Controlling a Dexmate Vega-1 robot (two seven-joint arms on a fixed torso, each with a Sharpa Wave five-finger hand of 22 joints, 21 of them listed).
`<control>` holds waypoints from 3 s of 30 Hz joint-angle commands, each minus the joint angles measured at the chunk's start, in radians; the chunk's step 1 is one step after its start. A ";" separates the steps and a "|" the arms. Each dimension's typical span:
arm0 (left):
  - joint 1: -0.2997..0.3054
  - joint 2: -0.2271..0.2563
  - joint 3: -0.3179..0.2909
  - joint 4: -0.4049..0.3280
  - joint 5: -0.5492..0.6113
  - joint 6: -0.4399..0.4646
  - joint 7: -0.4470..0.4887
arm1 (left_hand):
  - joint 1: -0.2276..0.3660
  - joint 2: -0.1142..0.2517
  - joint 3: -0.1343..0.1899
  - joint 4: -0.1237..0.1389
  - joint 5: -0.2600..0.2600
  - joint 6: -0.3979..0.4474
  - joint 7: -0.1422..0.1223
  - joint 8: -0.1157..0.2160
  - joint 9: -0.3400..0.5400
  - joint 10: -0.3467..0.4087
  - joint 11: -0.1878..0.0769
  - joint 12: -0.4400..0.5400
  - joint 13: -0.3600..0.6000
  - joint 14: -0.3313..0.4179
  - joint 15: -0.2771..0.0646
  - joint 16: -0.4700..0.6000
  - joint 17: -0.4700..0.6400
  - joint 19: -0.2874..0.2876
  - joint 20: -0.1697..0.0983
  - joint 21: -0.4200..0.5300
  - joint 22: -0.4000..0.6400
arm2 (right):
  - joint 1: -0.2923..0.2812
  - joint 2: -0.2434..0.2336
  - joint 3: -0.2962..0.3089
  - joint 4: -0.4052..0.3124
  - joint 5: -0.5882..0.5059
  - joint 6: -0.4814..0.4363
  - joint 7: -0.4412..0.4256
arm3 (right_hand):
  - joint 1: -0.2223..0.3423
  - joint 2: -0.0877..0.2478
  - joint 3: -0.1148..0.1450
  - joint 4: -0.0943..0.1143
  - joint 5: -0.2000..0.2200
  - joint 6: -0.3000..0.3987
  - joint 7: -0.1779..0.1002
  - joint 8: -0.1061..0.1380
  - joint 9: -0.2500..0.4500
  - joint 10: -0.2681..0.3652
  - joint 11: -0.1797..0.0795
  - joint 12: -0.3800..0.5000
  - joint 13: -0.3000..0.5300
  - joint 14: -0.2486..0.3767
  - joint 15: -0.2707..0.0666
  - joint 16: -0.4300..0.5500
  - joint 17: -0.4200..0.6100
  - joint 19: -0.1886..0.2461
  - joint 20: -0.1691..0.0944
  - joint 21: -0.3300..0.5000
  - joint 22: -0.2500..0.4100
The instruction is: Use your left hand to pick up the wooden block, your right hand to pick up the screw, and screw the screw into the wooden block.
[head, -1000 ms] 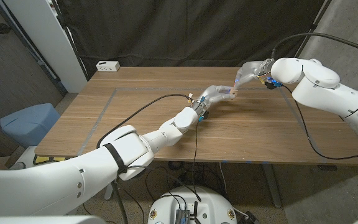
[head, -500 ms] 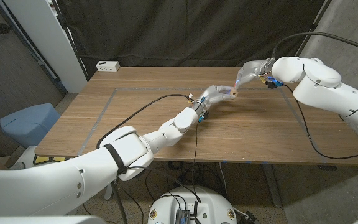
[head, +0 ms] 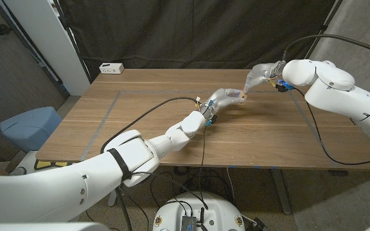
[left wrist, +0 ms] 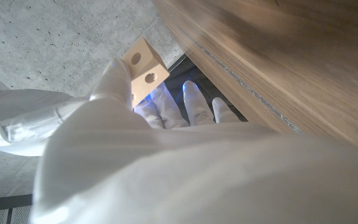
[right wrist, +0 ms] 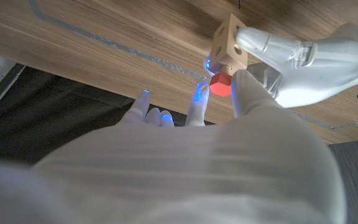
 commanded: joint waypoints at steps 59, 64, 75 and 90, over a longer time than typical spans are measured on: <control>0.008 0.006 -0.002 -0.013 0.007 -0.006 -0.001 | 0.005 0.025 0.016 0.012 0.005 0.016 -0.007 0.008 0.006 0.009 -0.003 0.001 0.005 0.011 -0.113 -0.009 0.001 0.007 0.003 0.005 0.002 | -0.042 0.003 0.007 -0.020 -0.018 -0.022 -0.086 | -0.033 0.005 0.021 0.019 -0.016 0.213 -0.021 0.087 -0.008 0.152 -0.051 0.044 -0.002 0.127 -0.055 0.041 0.010 0.088 -0.027 0.018 0.002; 0.008 0.006 -0.002 -0.013 0.008 -0.007 0.001 | 0.007 0.025 0.017 0.010 0.005 0.020 -0.006 0.010 0.006 0.010 -0.002 0.002 0.005 0.012 -0.114 -0.009 0.000 0.007 0.001 0.005 0.002 | -0.043 0.004 0.006 -0.022 -0.025 -0.021 -0.091 | -0.048 0.006 0.016 0.025 -0.022 0.238 -0.024 0.092 -0.013 0.170 -0.056 0.047 -0.004 0.140 -0.062 0.045 0.010 0.100 -0.030 0.019 0.002; 0.012 0.010 -0.003 -0.019 0.012 -0.012 0.005 | 0.007 0.027 0.018 0.011 0.006 0.019 -0.004 0.009 0.005 0.010 -0.002 0.001 0.005 0.012 -0.113 -0.010 0.001 0.007 0.003 0.005 0.002 | -0.031 0.016 -0.016 -0.020 -0.064 -0.034 -0.080 | -0.072 0.014 0.007 0.032 -0.029 0.280 -0.022 0.096 -0.024 0.207 -0.066 0.053 -0.009 0.170 -0.077 0.052 0.008 0.126 -0.037 0.021 0.002; 0.014 0.009 -0.005 -0.021 0.015 -0.014 0.002 | 0.008 0.028 0.020 0.010 0.006 0.020 -0.003 0.009 0.005 0.009 -0.002 0.001 0.005 0.013 -0.113 -0.010 0.001 0.008 0.003 0.005 0.002 | -0.021 0.026 -0.040 -0.019 -0.119 -0.055 -0.056 | -0.105 0.032 -0.003 0.044 -0.033 0.335 -0.019 0.098 -0.036 0.247 -0.076 0.058 -0.015 0.197 -0.088 0.058 0.007 0.142 -0.044 0.019 0.002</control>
